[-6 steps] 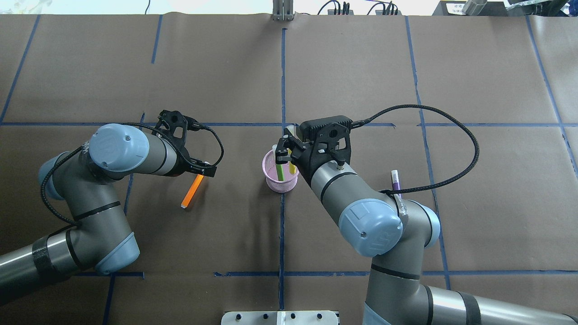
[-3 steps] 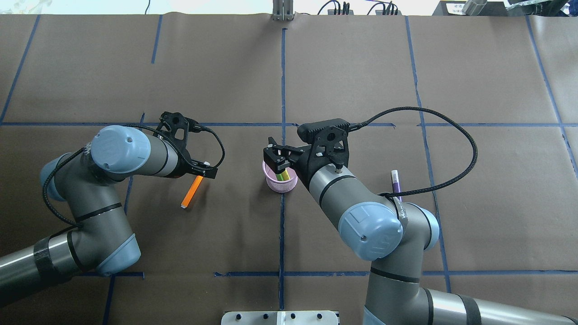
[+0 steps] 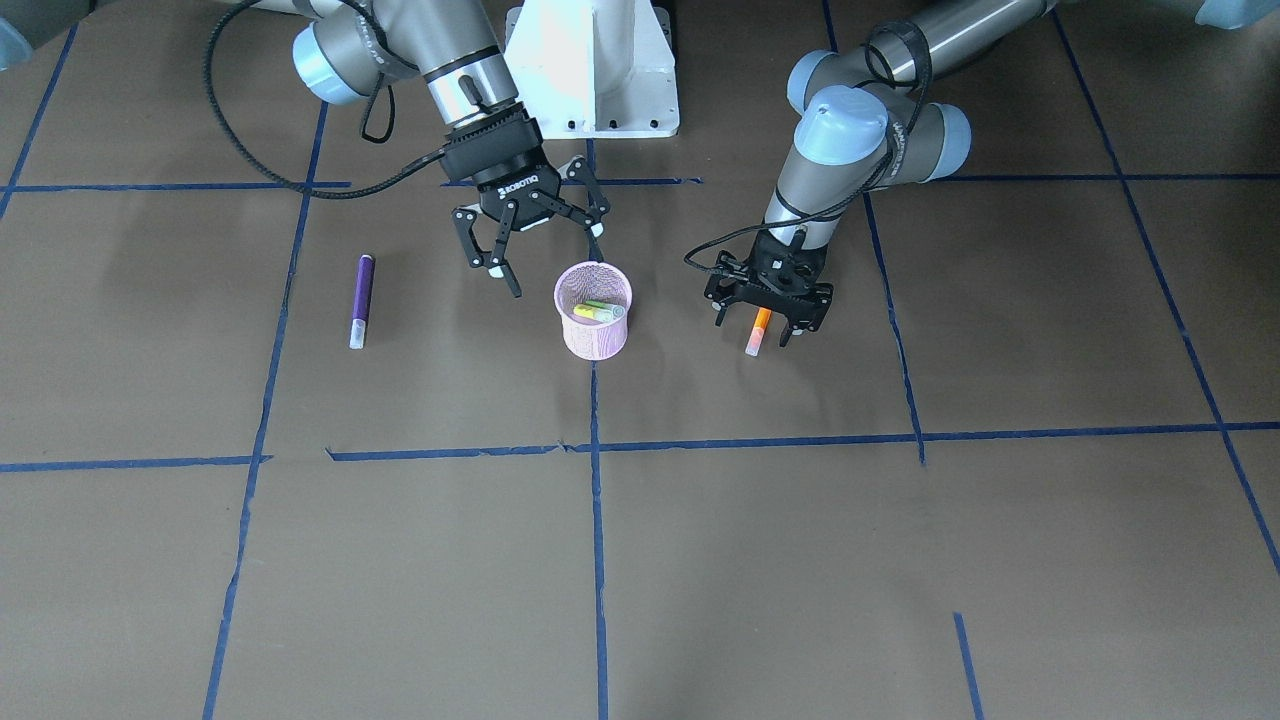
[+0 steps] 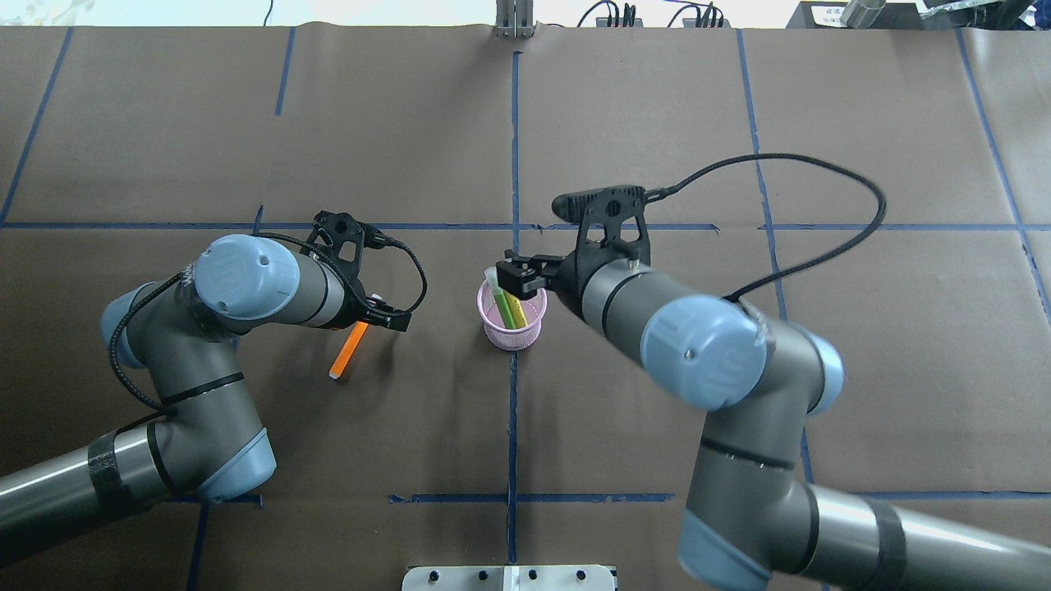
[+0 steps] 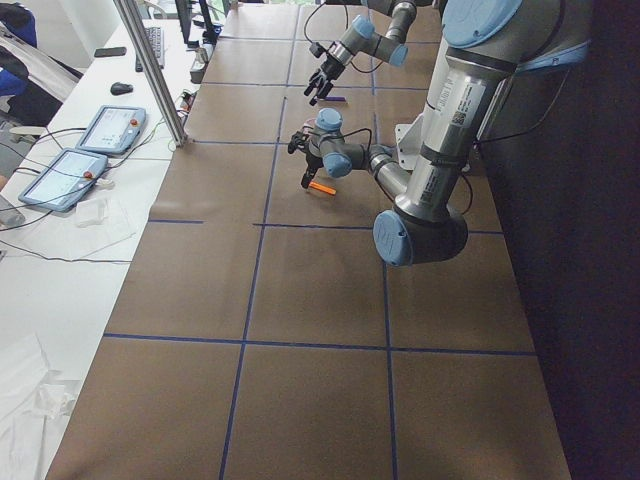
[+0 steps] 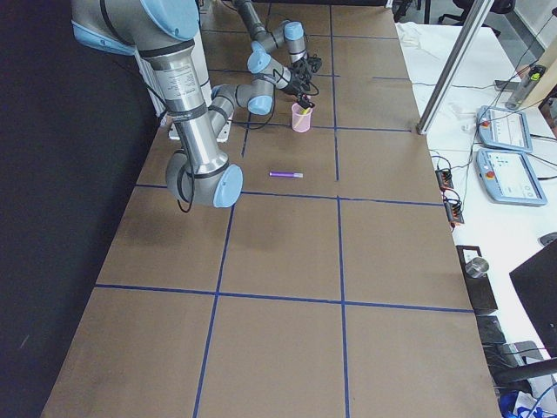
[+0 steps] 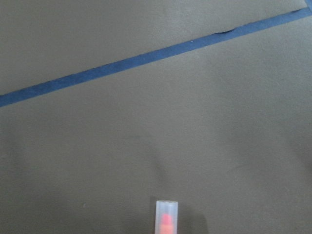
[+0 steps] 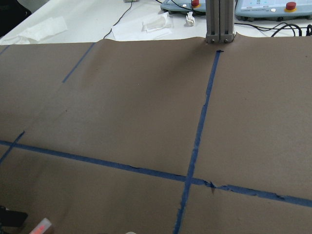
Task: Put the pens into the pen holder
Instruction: 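Drop the yellow highlighter into the pink cup with the right gripper, then lift the orange highlighter with the left gripper while the right gripper withdraws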
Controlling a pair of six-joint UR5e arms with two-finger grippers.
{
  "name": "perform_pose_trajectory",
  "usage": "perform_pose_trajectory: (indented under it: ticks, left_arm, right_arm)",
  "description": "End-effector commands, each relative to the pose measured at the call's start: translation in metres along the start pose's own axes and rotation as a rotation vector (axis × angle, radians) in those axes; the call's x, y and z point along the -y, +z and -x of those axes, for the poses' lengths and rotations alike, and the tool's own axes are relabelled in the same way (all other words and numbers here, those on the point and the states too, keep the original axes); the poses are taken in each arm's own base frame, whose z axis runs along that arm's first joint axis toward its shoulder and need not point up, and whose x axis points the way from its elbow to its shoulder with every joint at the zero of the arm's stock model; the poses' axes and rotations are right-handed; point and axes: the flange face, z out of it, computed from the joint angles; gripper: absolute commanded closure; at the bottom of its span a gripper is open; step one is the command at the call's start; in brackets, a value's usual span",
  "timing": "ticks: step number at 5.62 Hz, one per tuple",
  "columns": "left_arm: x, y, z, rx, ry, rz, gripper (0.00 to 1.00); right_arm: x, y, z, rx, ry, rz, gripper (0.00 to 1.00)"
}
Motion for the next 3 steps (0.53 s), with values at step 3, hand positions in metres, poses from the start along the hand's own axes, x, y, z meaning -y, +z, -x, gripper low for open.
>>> perform_pose_trajectory:
  ticks: [3]
  left_arm:
    - [-0.002, 0.002, 0.002, 0.004, -0.001, 0.006, 0.27]
  right_arm:
    - [0.071, -0.016, -0.067, -0.058, 0.095, 0.309, 0.0]
